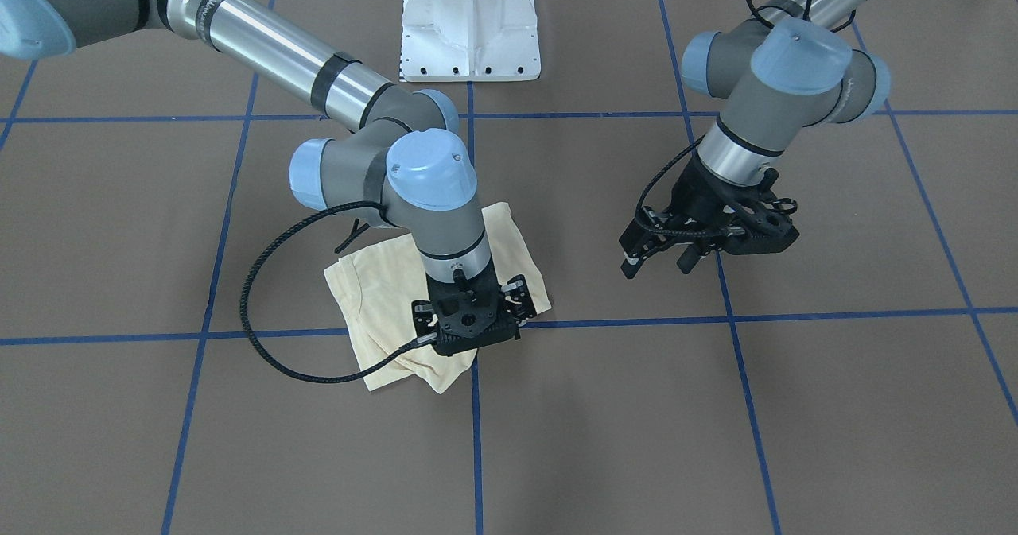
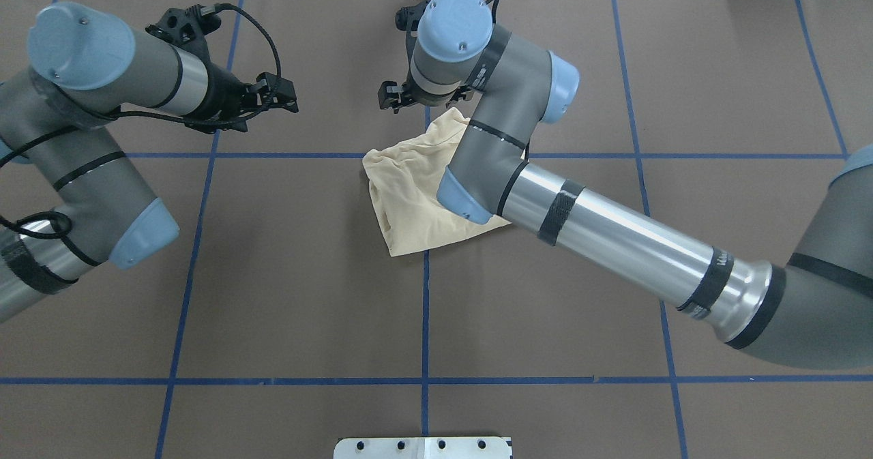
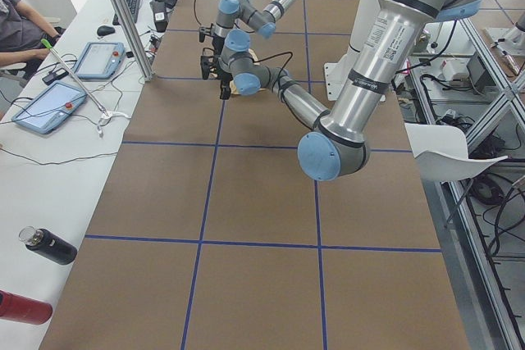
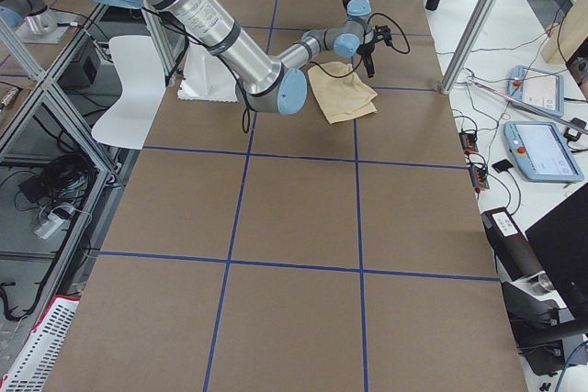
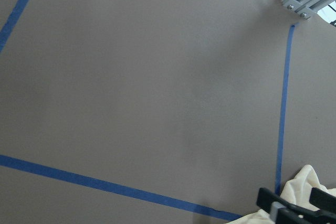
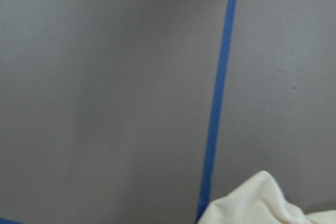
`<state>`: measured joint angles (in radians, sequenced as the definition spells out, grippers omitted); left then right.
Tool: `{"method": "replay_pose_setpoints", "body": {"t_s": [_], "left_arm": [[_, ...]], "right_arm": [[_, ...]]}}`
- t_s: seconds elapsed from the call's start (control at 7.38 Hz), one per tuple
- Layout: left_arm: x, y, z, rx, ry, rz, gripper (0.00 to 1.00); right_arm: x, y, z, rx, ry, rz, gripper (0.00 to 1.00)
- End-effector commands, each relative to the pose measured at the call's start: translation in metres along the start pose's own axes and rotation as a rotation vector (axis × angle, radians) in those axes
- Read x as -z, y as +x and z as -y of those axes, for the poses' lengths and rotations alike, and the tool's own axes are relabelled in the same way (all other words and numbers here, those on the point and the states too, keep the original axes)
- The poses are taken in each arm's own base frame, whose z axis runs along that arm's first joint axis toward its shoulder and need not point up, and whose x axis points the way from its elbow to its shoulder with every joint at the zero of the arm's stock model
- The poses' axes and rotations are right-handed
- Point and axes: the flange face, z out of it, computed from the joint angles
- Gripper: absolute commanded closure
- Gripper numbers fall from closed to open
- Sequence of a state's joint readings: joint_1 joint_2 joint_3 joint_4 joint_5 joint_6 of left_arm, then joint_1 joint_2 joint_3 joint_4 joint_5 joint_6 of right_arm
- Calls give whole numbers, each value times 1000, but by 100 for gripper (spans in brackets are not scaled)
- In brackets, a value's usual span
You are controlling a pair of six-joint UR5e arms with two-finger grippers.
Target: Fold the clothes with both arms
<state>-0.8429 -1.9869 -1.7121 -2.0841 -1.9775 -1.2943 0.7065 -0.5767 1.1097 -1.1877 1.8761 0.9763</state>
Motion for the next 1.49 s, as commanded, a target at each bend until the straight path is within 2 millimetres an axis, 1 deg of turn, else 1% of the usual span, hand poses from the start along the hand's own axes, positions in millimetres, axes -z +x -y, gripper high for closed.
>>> {"method": "replay_pose_setpoints", "body": {"t_s": [0.0, 0.14, 0.27, 0.41, 0.54, 0.68, 0.81, 0.95, 1.08, 1.22, 1.36], "left_arm": [[58, -81, 10, -272, 13, 35, 1], [74, -115, 25, -306, 21, 60, 0], [89, -158, 37, -343, 43, 111, 0], [113, -205, 57, -412, 71, 173, 0], [135, -248, 77, -427, 96, 233, 0], [156, -289, 96, -485, 114, 285, 0], [158, -333, 106, -595, 78, 344, 0], [175, -363, 120, -620, 90, 381, 0], [179, -369, 122, -632, 95, 387, 0], [175, -380, 119, -635, 103, 385, 0], [162, -395, 123, -618, 89, 394, 0]], "right_arm": [[61, 94, 28, -80, -114, 10, 1], [87, 136, 33, -110, -152, -8, 0], [113, 175, 29, -75, -185, -50, 0], [141, 216, 10, 47, -194, -73, 0], [173, 268, -2, 112, -183, -94, 0], [197, 321, -20, 194, -175, -97, 0], [210, 381, -39, 192, -191, -94, 0], [225, 436, -50, 166, -203, -80, 0], [230, 486, -77, 171, -224, -80, 0], [220, 508, -90, 183, -236, -97, 0], [212, 531, -92, 150, -255, -117, 0]]}}
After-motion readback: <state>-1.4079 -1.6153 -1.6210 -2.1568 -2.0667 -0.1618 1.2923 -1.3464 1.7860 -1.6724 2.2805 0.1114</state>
